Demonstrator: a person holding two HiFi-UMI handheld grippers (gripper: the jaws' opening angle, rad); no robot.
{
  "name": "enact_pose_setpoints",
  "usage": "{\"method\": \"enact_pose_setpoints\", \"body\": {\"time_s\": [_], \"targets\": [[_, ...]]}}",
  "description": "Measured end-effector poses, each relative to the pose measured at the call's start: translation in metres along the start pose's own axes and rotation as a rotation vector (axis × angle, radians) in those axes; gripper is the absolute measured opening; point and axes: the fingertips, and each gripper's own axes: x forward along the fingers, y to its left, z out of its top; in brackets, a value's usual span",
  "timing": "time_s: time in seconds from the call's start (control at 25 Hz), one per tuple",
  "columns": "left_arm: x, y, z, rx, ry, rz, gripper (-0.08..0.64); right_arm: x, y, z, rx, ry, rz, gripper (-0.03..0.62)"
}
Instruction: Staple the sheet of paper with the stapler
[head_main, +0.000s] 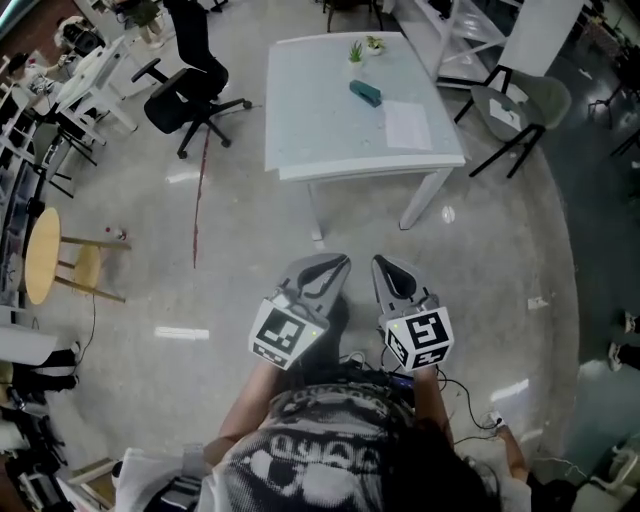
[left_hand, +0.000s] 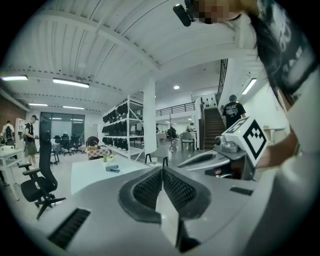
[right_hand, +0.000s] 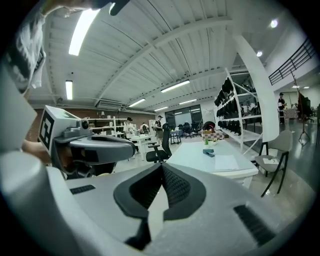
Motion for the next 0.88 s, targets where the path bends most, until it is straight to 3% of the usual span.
{"method": "enact_pose_setpoints", "body": {"time_s": [0.24,0.52,0.88], "targets": [[0.053,0.08,0.02,0.017,-0.014,-0.02,0.009,0.069,-0.045,0.029,0.03,-0.001,-0.04,-0.006],[0.098,0.149,0.013,0.009,0.006,-0.07,0.009,0.138,-0.081,0.04,0.071,0.026,-0.088,-0.006],[0.142,0.206,0.011,0.027,-0.006,-0.16,0.009,0.193,-0.106,0.04,0.106,0.075,-0.173,-0.006]]}}
